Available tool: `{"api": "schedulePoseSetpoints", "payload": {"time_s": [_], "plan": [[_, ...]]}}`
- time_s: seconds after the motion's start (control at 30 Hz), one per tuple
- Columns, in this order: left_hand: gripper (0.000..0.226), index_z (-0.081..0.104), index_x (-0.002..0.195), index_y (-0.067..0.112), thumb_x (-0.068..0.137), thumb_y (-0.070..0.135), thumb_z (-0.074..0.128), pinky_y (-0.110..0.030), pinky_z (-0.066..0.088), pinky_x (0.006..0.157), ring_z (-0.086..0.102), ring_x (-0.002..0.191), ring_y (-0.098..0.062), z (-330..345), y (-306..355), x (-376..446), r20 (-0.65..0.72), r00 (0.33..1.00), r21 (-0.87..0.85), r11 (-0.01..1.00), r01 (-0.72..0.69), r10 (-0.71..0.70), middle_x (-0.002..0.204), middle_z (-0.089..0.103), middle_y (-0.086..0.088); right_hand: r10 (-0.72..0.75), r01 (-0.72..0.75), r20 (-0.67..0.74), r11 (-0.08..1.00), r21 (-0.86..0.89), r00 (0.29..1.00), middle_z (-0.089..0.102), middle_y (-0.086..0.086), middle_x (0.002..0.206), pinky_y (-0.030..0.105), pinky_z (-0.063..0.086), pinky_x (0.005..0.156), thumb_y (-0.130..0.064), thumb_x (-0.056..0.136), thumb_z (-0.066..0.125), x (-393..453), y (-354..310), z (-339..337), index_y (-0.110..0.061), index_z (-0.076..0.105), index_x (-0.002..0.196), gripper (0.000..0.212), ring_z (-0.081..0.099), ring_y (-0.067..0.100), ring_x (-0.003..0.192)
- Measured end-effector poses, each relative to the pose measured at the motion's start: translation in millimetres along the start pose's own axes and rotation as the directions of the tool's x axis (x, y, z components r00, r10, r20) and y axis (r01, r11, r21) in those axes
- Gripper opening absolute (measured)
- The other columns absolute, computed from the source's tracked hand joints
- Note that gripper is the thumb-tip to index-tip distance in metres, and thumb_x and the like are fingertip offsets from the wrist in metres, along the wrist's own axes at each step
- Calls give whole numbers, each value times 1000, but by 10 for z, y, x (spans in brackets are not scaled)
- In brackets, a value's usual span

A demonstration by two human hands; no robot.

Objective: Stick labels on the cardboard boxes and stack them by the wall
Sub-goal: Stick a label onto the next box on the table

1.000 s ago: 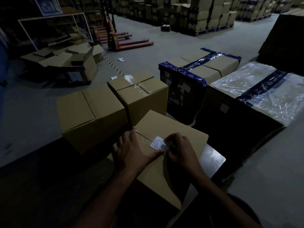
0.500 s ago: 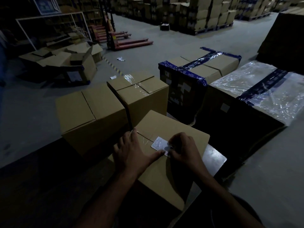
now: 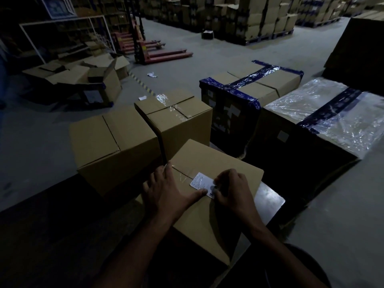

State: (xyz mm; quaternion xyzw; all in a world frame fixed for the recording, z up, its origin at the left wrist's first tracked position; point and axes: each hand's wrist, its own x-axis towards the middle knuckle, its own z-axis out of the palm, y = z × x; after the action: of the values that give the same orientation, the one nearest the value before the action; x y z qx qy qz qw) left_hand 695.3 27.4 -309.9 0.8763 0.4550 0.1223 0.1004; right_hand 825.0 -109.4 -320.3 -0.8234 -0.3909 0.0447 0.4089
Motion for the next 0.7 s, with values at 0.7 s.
{"api": "schedulePoseSetpoints", "payload": {"time_s": [0.7], "plan": [[135, -3, 159, 25, 60, 92, 58, -48, 24, 116, 21, 147, -30, -172, -143, -15, 125, 980, -136, 976, 169, -152, 163, 12, -6, -94, 135, 177, 962, -236, 980, 65, -10, 108, 32, 41, 83, -30, 82, 72, 168, 57, -227, -27, 66, 107, 26, 54, 16, 105]]}}
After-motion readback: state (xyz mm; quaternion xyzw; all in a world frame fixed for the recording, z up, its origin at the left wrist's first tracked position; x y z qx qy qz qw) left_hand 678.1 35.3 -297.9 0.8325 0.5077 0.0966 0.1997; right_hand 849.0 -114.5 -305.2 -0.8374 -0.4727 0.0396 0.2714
